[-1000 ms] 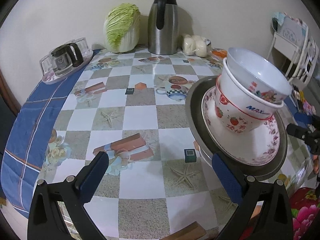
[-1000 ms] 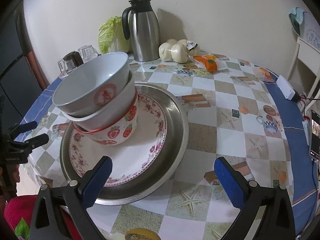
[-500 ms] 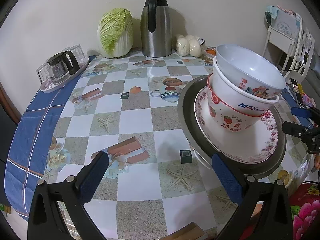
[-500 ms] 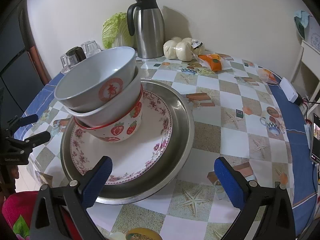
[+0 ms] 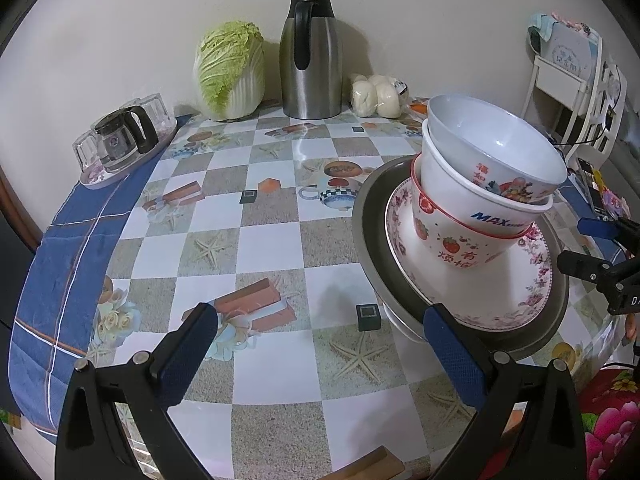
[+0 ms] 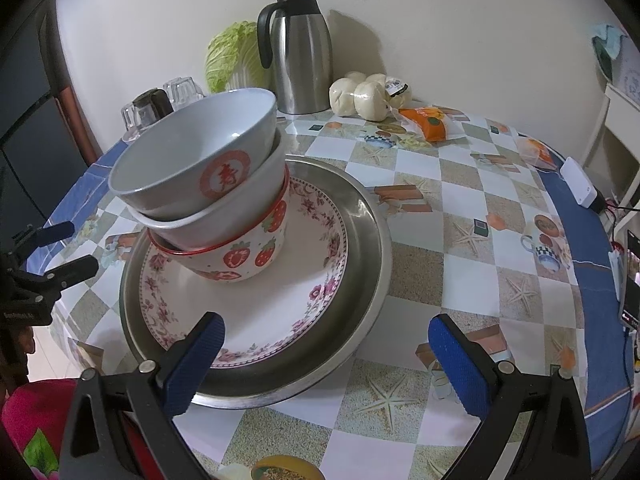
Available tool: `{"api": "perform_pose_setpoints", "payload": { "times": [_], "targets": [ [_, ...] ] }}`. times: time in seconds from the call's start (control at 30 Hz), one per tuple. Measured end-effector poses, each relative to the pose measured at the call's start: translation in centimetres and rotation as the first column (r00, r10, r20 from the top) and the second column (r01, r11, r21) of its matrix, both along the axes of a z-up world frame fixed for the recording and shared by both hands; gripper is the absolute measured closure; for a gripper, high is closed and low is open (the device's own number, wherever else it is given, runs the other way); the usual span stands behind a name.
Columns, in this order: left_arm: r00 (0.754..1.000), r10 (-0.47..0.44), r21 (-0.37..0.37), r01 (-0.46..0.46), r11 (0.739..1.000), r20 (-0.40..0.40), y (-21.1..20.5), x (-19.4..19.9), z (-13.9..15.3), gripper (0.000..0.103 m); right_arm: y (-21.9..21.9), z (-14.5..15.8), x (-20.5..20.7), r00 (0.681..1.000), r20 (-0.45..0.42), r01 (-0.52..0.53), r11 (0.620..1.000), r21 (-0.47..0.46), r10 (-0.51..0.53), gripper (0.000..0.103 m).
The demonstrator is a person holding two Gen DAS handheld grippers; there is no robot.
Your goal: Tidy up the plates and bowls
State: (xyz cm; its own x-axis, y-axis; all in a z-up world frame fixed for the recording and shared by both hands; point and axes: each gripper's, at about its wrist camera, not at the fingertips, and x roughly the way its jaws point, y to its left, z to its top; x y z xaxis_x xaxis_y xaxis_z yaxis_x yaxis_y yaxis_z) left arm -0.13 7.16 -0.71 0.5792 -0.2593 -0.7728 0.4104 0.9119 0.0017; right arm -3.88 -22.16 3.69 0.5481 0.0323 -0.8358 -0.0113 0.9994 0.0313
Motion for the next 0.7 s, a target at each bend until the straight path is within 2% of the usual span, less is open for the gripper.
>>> {"api": "perform_pose_setpoints", "payload": {
  "times": [0.7],
  "targets": [
    [1.000,0.002,0.001,-0.002,1.000,0.007,-0.08,-0.08,0.18,0.000,0.72,0.12,-0.06,1.000,-0.003,-0.019,1.000,-0.023,0.019,0.000]
  ]
}}
